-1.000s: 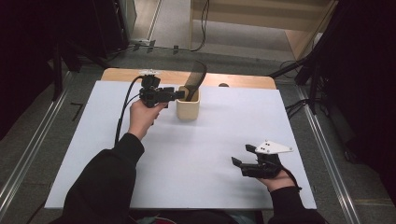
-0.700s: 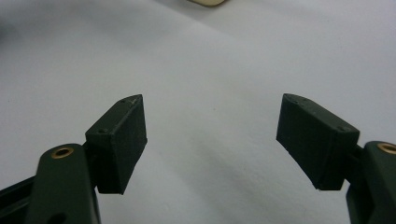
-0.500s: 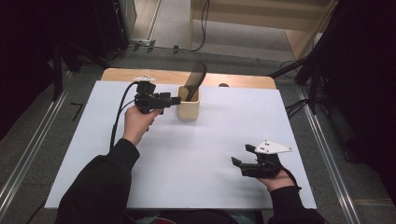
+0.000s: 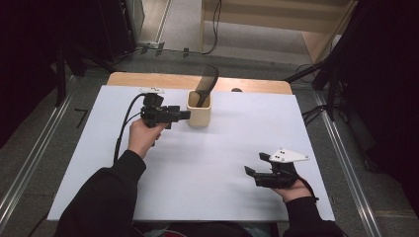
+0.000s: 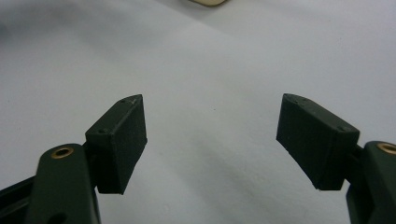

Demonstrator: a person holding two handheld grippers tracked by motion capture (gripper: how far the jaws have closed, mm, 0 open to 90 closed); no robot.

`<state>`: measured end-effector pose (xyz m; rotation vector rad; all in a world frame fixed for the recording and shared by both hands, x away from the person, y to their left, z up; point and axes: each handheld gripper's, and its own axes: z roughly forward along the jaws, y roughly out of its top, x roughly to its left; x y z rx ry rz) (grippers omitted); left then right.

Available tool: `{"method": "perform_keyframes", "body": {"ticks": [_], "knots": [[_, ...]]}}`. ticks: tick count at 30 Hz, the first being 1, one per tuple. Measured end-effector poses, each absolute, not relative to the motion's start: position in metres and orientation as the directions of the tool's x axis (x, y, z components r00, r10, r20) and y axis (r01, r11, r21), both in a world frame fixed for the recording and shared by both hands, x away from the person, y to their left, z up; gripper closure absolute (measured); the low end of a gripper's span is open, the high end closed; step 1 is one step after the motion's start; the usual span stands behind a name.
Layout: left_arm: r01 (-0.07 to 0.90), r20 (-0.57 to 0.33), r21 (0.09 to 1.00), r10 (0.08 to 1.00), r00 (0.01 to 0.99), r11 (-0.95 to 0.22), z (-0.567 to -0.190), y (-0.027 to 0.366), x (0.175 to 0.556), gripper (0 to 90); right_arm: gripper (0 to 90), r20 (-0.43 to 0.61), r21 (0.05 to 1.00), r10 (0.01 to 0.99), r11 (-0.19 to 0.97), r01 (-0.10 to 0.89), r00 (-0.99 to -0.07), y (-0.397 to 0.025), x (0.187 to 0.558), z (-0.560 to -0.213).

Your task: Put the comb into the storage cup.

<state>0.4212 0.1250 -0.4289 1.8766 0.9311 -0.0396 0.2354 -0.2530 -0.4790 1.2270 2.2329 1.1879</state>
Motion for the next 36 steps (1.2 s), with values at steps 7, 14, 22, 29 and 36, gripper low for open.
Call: {"method": "perform_keyframes", "body": {"ticks": [7, 14, 22, 29, 36], "knots": [[0.612, -0.41, 0.759, 0.568, 0.713, -0.221, -0.429, 0.127, 0.412, 30.5, 22.5, 0.1, 0.796, 0.812, 0.281, 0.536, -0.575, -0.254, 0.236, -0.479], [0.609, -0.399, 0.757, 0.572, 0.717, -0.236, -0.429, 0.129, 0.401, 30.4, 22.5, 0.104, 0.793, 0.813, 0.28, 0.541, -0.573, -0.254, 0.236, -0.48], [0.616, -0.4, 0.745, 0.567, 0.72, -0.257, -0.433, 0.13, 0.388, 30.4, 22.5, 0.108, 0.792, 0.813, 0.278, 0.544, -0.572, -0.254, 0.237, -0.48], [0.609, -0.391, 0.742, 0.557, 0.733, -0.281, -0.435, 0.13, 0.378, 30.4, 22.5, 0.111, 0.792, 0.809, 0.279, 0.544, -0.577, -0.253, 0.238, -0.48], [0.61, -0.393, 0.735, 0.547, 0.74, -0.297, -0.439, 0.13, 0.371, 30.4, 22.5, 0.111, 0.789, 0.809, 0.281, 0.546, -0.577, -0.254, 0.239, -0.481]]}}
